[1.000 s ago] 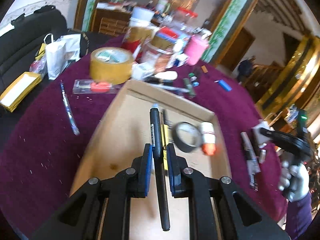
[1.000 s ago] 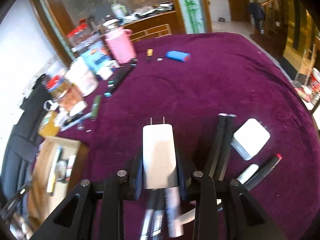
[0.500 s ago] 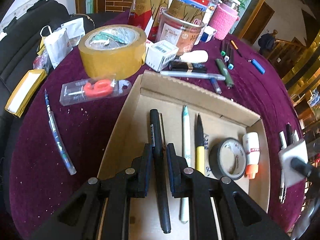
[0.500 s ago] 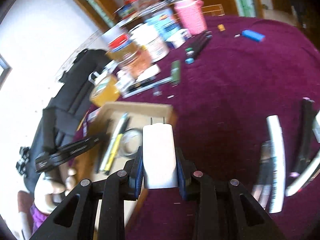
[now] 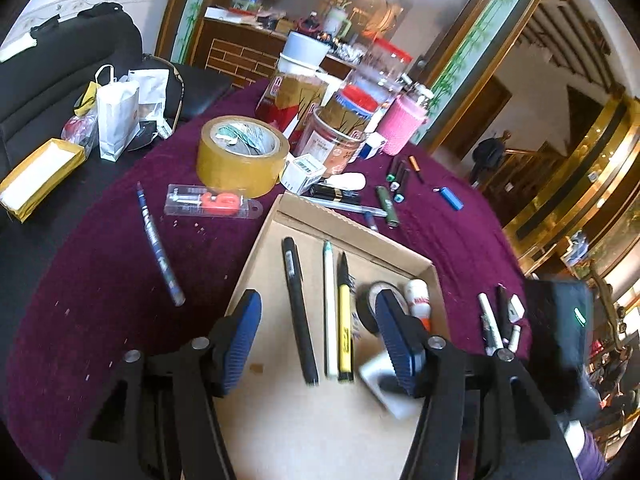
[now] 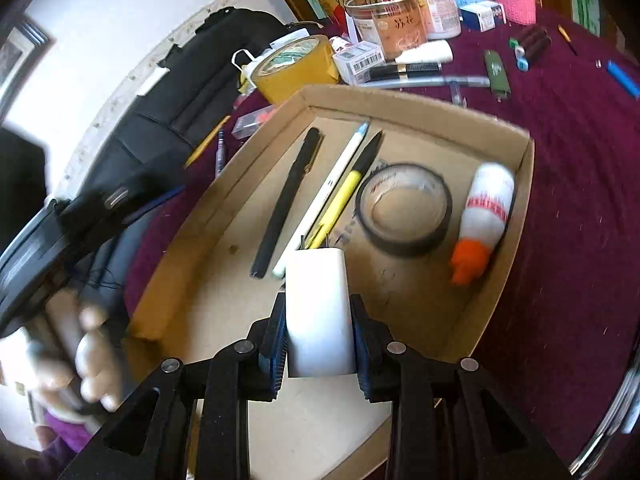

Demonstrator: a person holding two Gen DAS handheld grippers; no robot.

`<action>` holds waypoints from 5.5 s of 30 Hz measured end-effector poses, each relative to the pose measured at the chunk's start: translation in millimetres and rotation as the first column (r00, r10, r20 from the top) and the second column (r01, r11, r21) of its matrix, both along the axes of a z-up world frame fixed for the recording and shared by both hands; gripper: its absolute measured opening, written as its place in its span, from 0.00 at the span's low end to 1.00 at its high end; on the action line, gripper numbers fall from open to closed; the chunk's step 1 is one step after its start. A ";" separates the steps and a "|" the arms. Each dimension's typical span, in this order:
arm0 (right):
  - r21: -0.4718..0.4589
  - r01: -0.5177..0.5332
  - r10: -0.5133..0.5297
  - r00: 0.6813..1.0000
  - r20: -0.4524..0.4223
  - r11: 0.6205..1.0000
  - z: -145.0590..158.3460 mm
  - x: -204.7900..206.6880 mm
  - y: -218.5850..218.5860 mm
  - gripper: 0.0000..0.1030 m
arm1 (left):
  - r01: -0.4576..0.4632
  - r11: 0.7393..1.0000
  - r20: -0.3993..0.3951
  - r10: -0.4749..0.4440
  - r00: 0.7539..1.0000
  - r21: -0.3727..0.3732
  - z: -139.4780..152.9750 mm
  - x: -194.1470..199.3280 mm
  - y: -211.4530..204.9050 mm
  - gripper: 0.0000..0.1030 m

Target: Organize rigid objects

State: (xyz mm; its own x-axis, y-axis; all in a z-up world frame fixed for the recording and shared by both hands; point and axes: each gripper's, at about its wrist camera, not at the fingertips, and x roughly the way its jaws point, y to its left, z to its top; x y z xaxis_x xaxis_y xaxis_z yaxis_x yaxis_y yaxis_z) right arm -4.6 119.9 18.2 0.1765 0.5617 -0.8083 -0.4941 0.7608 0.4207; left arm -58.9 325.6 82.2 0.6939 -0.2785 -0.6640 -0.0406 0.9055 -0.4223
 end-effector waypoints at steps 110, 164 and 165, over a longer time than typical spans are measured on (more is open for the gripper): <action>0.011 0.832 -0.786 0.521 0.333 0.555 11.7 -183.5 -345.9 0.76 | 0.516 0.853 0.091 -0.510 0.855 -0.074 -25.7 -64.0 -276.7 0.75; -0.289 0.646 -0.593 0.763 0.258 0.706 9.8 -201.1 -371.4 0.76 | 0.547 0.831 0.022 -0.548 0.836 -0.097 -41.3 -55.2 -300.4 0.75; -0.241 0.670 -0.622 0.742 0.248 0.702 7.1 -202.1 -371.9 0.76 | 0.549 0.831 0.024 -0.549 0.836 -0.094 -41.0 -56.1 -299.4 0.75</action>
